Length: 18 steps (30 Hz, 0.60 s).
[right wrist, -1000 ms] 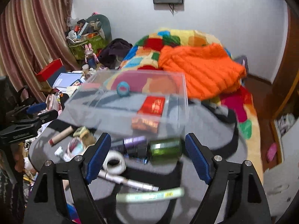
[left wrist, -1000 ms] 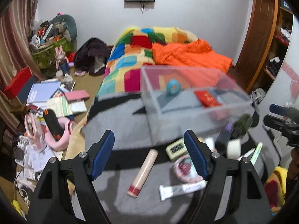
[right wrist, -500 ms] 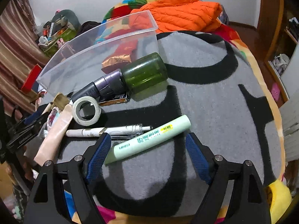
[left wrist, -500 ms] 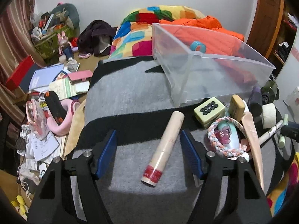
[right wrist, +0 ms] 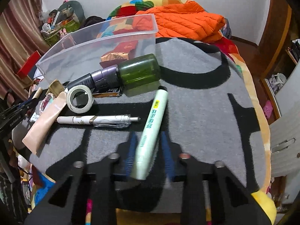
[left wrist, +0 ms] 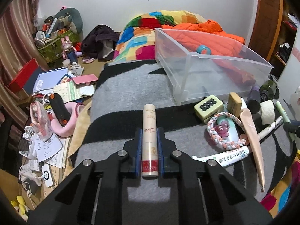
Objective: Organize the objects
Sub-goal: 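Grasp the beige cosmetic tube with the left tool while the right tool grasps the mint-green marker, then lower the tube and marker into the clear box and open both tools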
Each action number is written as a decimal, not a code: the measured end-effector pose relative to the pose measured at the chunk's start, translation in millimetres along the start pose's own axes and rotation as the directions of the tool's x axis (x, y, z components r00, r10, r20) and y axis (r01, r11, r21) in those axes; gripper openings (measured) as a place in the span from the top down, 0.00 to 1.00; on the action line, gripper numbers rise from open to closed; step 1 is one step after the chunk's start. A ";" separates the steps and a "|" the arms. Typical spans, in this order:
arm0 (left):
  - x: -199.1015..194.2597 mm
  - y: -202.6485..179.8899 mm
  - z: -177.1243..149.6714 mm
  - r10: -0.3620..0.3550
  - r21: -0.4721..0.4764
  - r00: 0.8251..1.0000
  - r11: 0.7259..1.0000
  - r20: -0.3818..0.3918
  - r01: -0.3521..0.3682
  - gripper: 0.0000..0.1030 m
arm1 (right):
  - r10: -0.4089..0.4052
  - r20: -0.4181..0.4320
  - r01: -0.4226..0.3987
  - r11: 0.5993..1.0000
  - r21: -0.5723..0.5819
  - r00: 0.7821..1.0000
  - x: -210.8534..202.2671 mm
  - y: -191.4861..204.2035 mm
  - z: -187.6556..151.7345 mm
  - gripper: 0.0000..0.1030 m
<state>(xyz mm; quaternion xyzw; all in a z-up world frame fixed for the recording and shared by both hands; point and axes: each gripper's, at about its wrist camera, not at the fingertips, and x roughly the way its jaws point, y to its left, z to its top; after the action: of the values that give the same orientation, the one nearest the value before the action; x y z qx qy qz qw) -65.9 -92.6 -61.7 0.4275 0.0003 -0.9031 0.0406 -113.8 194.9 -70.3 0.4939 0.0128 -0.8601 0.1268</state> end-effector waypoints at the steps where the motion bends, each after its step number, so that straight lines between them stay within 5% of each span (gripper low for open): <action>1: -2.4 2.0 0.3 -0.004 -0.009 1.000 1.000 0.006 0.004 0.86 | -0.004 0.007 0.004 1.000 0.001 1.000 -1.4 -1.6 0.1 0.86; 18: -58.7 -11.0 39.6 -0.116 -0.022 0.978 0.992 0.172 0.122 0.86 | 0.035 0.212 -0.031 0.999 -0.023 0.977 -46.9 -2.1 44.1 0.86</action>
<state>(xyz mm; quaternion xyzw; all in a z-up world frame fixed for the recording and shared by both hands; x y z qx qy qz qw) -60.2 -78.8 8.4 0.3470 0.0372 -0.9371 -0.0066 -129.1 200.1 -7.9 0.3982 -0.0005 -0.9055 0.1464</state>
